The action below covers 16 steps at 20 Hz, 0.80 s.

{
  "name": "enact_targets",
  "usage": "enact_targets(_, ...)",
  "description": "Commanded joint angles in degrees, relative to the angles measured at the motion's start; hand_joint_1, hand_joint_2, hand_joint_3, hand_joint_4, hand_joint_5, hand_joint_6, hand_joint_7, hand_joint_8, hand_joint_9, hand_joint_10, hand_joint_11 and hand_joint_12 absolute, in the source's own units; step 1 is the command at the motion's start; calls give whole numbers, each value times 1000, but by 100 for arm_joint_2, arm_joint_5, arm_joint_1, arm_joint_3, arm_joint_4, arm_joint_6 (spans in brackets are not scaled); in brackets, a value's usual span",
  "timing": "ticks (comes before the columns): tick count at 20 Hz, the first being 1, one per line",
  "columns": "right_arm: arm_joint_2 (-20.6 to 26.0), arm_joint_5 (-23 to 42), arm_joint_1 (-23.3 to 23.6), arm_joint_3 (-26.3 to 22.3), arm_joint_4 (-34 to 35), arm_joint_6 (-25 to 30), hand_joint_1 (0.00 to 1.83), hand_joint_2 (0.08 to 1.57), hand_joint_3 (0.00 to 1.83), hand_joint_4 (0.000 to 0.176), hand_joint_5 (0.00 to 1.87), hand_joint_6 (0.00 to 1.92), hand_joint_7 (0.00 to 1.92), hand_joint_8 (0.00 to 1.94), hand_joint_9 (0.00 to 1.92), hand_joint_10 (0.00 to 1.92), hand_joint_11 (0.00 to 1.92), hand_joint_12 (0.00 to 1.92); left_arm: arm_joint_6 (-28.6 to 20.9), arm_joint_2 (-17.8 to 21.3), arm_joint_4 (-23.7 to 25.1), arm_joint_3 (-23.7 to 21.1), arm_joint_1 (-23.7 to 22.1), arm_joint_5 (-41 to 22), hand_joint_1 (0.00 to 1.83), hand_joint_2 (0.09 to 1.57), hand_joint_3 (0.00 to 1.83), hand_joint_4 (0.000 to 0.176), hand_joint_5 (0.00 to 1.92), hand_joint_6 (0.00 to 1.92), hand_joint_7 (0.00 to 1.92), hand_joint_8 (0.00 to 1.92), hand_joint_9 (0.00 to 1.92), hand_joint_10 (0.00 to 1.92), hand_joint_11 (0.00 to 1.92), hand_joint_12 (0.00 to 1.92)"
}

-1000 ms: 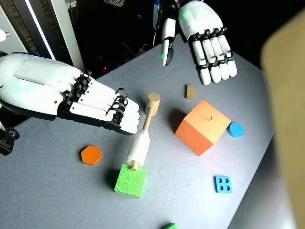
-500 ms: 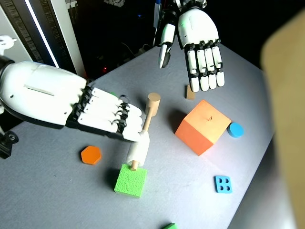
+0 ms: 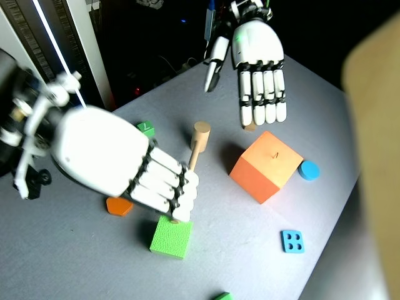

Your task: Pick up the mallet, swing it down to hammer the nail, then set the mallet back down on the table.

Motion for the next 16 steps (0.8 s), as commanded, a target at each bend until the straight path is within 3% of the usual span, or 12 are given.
enact_targets(1, -68, -148, -14, 26, -175, 33, 1420, 991, 3, 0, 63, 13, 31, 7, 0, 0, 27, 18, -33, 13, -58, 37, -6, -817, 0, 1298, 2, 0, 120, 7, 90, 9, 68, 10, 24, 54)
enact_targets(10, -889, -117, -80, 657, -173, 76, 1389, 992, 1, 0, 30, 0, 5, 0, 0, 0, 40, 48, 365, -80, -577, 119, 514, -882, 0, 1303, 3, 0, 105, 4, 66, 2, 37, 1, 3, 50)
enact_targets(16, -1256, -167, -239, 1037, -171, -28, 1407, 974, 0, 0, 25, 0, 0, 0, 0, 0, 24, 67, 501, -240, -760, 306, 602, -882, 0, 1298, 0, 0, 95, 1, 56, 1, 19, 1, 0, 4)
